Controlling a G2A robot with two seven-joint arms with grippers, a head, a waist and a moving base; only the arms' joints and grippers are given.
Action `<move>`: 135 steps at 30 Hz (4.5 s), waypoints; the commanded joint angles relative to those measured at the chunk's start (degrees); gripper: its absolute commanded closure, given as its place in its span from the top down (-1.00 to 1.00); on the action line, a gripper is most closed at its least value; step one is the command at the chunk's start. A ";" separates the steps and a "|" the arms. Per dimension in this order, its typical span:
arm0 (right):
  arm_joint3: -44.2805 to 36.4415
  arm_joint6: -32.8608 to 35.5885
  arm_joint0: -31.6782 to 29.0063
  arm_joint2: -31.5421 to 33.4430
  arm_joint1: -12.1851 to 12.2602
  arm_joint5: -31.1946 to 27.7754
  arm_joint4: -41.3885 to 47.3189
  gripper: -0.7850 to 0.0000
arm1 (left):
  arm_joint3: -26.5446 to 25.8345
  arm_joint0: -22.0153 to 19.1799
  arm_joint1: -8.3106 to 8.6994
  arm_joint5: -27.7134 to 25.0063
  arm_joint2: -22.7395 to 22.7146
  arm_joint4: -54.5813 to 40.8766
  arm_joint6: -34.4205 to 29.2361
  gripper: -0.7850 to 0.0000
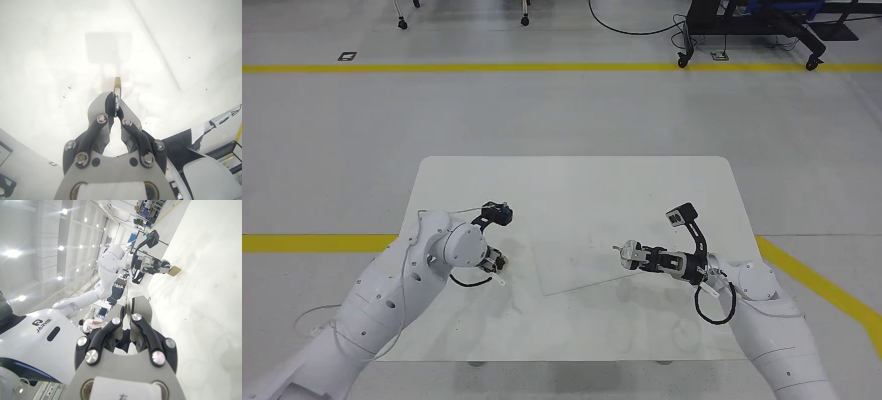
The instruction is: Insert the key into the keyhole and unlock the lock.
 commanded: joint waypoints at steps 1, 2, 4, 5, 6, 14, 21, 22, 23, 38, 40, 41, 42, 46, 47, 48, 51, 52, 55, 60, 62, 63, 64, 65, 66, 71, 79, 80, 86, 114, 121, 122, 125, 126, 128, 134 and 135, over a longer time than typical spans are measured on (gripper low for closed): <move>0.00 0.00 0.00 0.00 0.00 0.00 0.00 -1.00 | 1.47 -0.89 -0.60 0.01 1.14 0.44 -0.34 -1.00; 0.00 0.00 0.00 0.00 0.00 0.00 0.00 -1.00 | 2.06 -1.26 -0.90 0.02 1.58 0.42 -0.41 -1.00; 0.00 0.00 0.00 0.00 0.00 0.00 0.00 -1.00 | 3.02 -1.88 -1.43 -0.03 2.24 0.24 -0.37 -1.00; 0.00 0.00 0.00 0.00 0.00 0.00 0.00 -1.00 | 3.38 -2.11 -1.66 -0.06 2.52 0.22 -0.36 -0.96; 0.00 0.00 0.00 0.00 0.00 0.00 0.00 -1.00 | 3.74 -2.32 -1.87 -0.10 2.73 0.08 -0.37 -0.91; 0.00 0.00 0.00 0.00 0.00 0.00 0.00 -1.00 | 6.11 -3.28 -3.14 0.29 3.95 0.92 0.06 -0.84; 0.00 0.00 0.00 0.00 0.00 0.00 0.00 -1.00 | 6.49 -3.51 -3.57 0.02 3.61 1.33 -0.13 -0.45; 0.00 0.00 0.00 0.00 0.00 0.00 0.00 -1.00 | 6.50 -3.50 -3.61 -0.02 3.53 1.39 -0.19 -0.42; 0.00 0.00 0.00 0.00 0.00 0.00 0.00 -1.00 | 6.49 -3.47 -3.64 -0.13 3.46 1.45 -0.18 -0.41; 0.00 0.00 0.00 0.00 0.00 0.00 0.00 -1.00 | 4.80 -2.67 -3.60 -0.72 0.71 1.77 -0.04 -0.49; 0.00 0.00 0.00 0.00 0.00 0.00 0.00 -1.00 | 4.22 -2.28 -3.46 -0.77 0.26 2.05 -0.20 -0.43; 0.00 0.00 0.00 0.00 0.00 0.00 0.00 -1.00 | 3.99 -2.10 -3.40 -0.78 0.06 2.18 -0.28 -0.41; 0.00 0.00 0.00 0.00 0.00 0.00 0.00 -1.00 | 3.77 -1.93 -3.36 -0.77 -0.05 2.46 -0.33 -0.40; 0.00 0.00 0.00 0.00 0.00 0.00 0.00 -1.00 | 3.43 -1.47 -3.35 -0.49 -0.30 3.31 -0.41 -0.43; 0.00 0.00 0.00 0.00 0.00 0.00 0.00 -1.00 | 3.44 -1.41 -3.39 -0.45 -0.34 3.39 -0.40 -0.43; 0.00 0.00 0.00 0.00 0.00 0.00 0.00 -1.00 | 3.44 -1.37 -3.43 -0.39 -0.32 3.57 -0.39 -0.41; 0.00 0.00 0.00 0.00 0.00 0.00 0.00 -1.00 | 3.31 -1.32 -3.68 0.11 -0.03 4.18 -0.35 -0.44; 0.00 0.00 0.00 0.00 0.00 0.00 0.00 -1.00 | 3.32 -1.32 -3.75 0.20 0.00 4.23 -0.36 -0.49; 0.00 0.00 0.00 0.00 0.00 0.00 0.00 -1.00 | 3.47 -1.41 -3.95 0.20 0.03 4.42 -0.51 -1.00; 0.00 0.00 0.00 0.00 0.00 0.00 0.00 -1.00 | 3.86 -1.46 -4.24 0.19 0.04 4.72 -0.95 -1.00; 0.00 0.00 0.00 0.00 0.00 0.00 0.00 -1.00 | 3.75 -1.35 -4.31 -0.34 -0.30 4.00 -0.83 -1.00; 0.00 0.00 0.00 0.00 0.00 0.00 0.00 -1.00 | 3.66 -1.23 -4.27 -0.62 -0.82 3.43 -0.31 -1.00; 0.00 0.00 0.00 0.00 0.00 0.00 0.00 -1.00 | 3.54 -1.01 -4.17 -0.98 -1.50 2.81 0.37 -1.00; 0.00 0.00 0.00 0.00 0.00 0.00 0.00 -1.00 | 3.43 -0.69 -4.01 -1.42 -2.35 2.08 1.06 -1.00; 0.00 0.00 0.00 0.00 0.00 0.00 0.00 -1.00 | 3.27 -0.23 -3.81 -1.97 -3.38 1.04 1.87 -1.00; 0.00 0.00 0.00 0.00 0.00 0.00 0.00 -1.00 | 3.57 3.54 -2.55 -6.28 -11.46 -9.98 8.64 -1.00; 0.00 0.00 0.00 0.00 0.00 0.00 0.00 -1.00 | 10.91 7.81 -1.51 -17.48 -22.85 -37.37 9.87 -1.00; 0.00 0.00 0.00 0.00 0.00 0.00 0.00 -1.00 | 12.14 7.76 -1.58 -18.54 -23.38 -40.70 8.73 -1.00; 0.00 0.00 0.00 0.00 0.00 0.00 0.00 -1.00 | 15.14 7.02 -1.94 -18.90 -23.32 -48.26 3.25 -1.00; 3.38 -7.46 2.95 -0.77 -1.63 6.98 13.31 -1.00 | 11.68 9.07 -3.60 -27.09 -20.82 -57.83 11.32 -1.00; 2.64 -16.75 6.40 -7.52 -3.64 16.65 11.76 -1.00 | 6.94 12.02 -3.93 -29.48 -19.89 -56.22 17.87 -1.00; 3.49 -17.46 7.47 -8.77 -4.10 17.37 11.78 -1.00 | 6.85 12.29 -4.03 -30.53 -19.96 -57.20 18.59 -1.00; 6.16 -18.69 10.07 -11.80 -5.36 17.76 11.80 -1.00 | 7.03 12.59 -4.35 -33.78 -19.92 -60.21 18.86 -1.00; 7.00 -18.71 10.73 -12.49 -5.70 17.64 11.95 -1.00 | 7.40 12.36 -4.43 -34.51 -19.93 -60.65 18.85 -1.00; 8.64 -18.93 11.87 -13.69 -6.32 17.53 11.94 -1.00 | 7.91 12.02 -4.67 -35.92 -19.40 -61.13 18.65 -1.00; 11.43 -17.94 14.04 -16.09 -7.93 17.06 13.42 -1.00 | 10.48 9.99 -5.49 -36.04 -16.77 -59.35 18.25 -1.00; 11.65 -17.74 14.19 -16.32 -8.15 16.67 13.72 -1.00 | 10.83 9.66 -5.65 -36.04 -16.30 -59.07 18.31 -1.00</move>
